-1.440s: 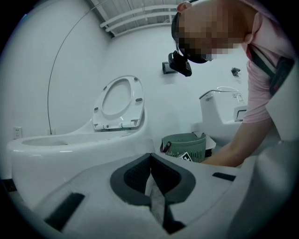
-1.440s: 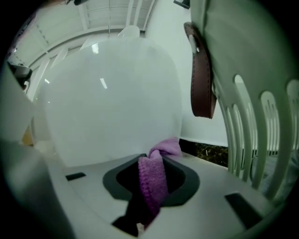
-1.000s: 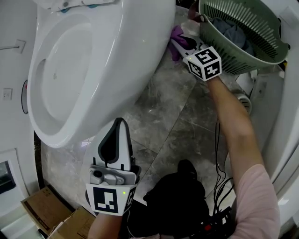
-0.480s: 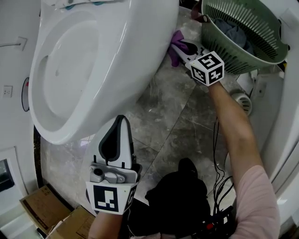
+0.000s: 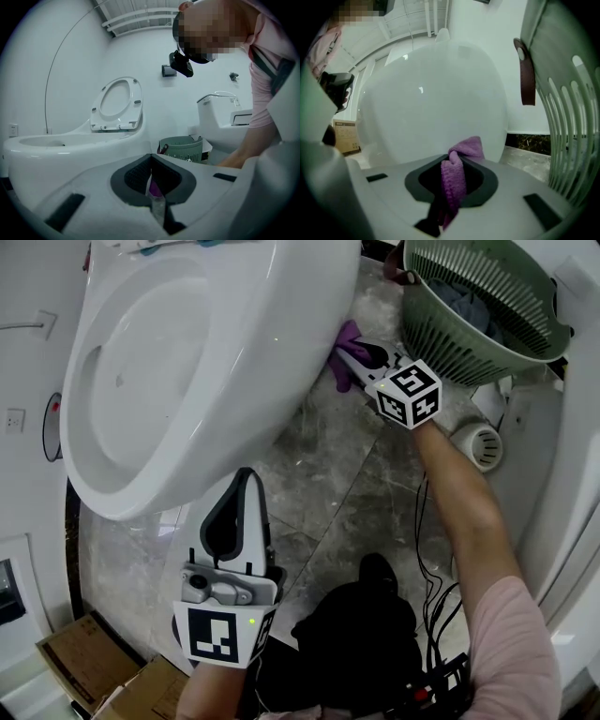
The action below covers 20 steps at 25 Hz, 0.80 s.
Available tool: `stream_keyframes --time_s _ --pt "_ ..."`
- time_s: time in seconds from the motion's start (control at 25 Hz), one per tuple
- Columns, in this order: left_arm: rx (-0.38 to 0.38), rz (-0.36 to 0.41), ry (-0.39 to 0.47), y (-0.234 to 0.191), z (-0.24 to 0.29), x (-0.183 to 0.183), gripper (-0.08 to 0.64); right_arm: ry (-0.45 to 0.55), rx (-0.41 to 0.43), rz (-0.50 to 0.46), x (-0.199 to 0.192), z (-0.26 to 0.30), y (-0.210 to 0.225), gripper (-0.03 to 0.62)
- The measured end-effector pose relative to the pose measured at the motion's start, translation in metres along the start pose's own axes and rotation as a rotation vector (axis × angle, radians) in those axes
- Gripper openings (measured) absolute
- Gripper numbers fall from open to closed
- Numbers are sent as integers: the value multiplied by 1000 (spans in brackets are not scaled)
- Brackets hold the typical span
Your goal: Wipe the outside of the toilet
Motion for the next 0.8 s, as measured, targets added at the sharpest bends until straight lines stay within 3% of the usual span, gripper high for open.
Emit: stream_keyframes --time_s 0.8 --pt "15 -10 30 -11 -27 12 9 -24 49 37 -7 -11 -65 58"
Point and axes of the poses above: the fingertips, and each gripper's own axes: z forward along the fingers, y to its right, x out of its top, the point moved 1 cm from there along -z, backward along the fingers, and after that the axes turned 13 degrees about y, right-handed, at the moved point
